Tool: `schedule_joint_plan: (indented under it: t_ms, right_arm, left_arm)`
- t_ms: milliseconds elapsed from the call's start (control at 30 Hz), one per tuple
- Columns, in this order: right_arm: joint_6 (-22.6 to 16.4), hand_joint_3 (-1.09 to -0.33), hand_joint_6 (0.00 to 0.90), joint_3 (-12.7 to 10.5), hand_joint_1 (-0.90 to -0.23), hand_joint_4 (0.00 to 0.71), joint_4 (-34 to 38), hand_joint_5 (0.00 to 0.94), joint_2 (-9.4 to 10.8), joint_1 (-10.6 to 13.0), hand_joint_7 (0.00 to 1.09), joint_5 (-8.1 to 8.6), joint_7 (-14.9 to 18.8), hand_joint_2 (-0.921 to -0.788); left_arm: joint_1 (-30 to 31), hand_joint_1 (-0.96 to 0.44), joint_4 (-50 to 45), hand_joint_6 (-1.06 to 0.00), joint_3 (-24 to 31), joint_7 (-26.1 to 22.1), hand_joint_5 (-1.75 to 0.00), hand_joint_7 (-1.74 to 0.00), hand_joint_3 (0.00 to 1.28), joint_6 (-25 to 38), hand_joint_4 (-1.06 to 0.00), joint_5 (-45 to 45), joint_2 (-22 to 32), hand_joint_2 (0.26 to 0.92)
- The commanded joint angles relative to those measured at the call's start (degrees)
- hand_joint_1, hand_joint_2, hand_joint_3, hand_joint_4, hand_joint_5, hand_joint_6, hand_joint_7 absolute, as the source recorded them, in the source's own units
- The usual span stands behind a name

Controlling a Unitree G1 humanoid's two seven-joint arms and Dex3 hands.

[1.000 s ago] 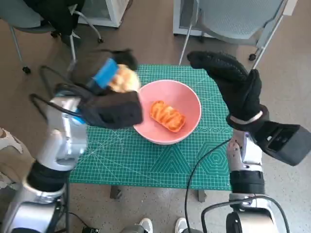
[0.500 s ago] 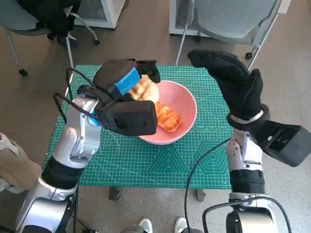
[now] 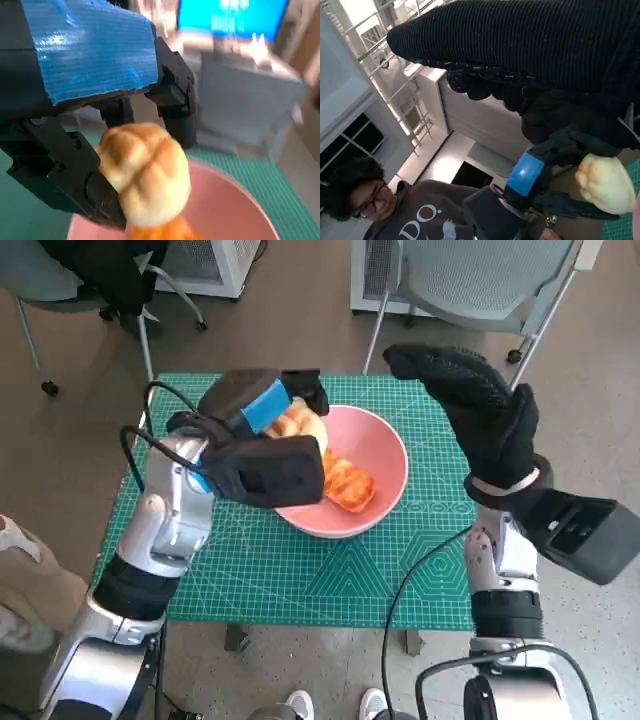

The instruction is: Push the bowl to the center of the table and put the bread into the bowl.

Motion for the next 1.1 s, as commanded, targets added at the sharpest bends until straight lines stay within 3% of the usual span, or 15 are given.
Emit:
schedule_joint_plan:
  t_ms: [33, 267, 533, 933, 1100]
  right_arm:
    - [-0.1, -0.824, -0.001, 0.2, -0.702, 0.061, 0.7, 0.005, 0.5, 0.6, 0.28, -0.73, -0.4, -0.921]
    - [-0.3, -0.823, -0.001, 0.1, -0.702, 0.064, 0.8, 0.006, 0.3, 0.5, 0.28, -0.93, -0.6, -0.921]
    - [-0.6, -0.822, -0.001, 0.2, -0.704, 0.065, 1.1, 0.006, 0.2, 0.4, 0.28, -0.95, -0.5, -0.921]
    - [-0.5, -0.823, -0.001, 0.3, -0.706, 0.065, 0.4, 0.004, 0.0, 0.1, 0.28, -1.25, -1.0, -0.921]
    - [-0.2, -0.822, -0.001, 0.3, -0.707, 0.06, -0.1, 0.001, -0.3, -0.3, 0.26, -1.33, -1.5, -0.921]
  left_arm:
    - [-2.6, -0.09, 1.5, -0.09, 0.6, -5.5, -0.1, -0.35, 0.15, 1.0, -0.04, -3.0, 1.1, 0.717]
    - [-2.3, -0.29, 4.0, -0.04, 0.6, -3.7, -0.01, -0.22, 0.09, -3.0, 0.0, -3.2, 1.5, 0.714]
    - [-0.8, -0.36, 5.7, -0.04, 2.3, 0.4, 0.0, -0.2, 0.05, -8.3, 0.0, -5.1, 1.3, 0.754]
    - [2.6, -0.42, 7.3, -0.07, 13.0, 6.6, 0.0, -0.19, 0.05, -16.9, 0.0, -17.8, -0.9, 0.812]
    - [4.9, -0.49, 8.3, -0.08, 21.2, 6.3, 0.0, -0.19, 0.06, -22.4, 0.0, -31.2, -5.5, 0.869]
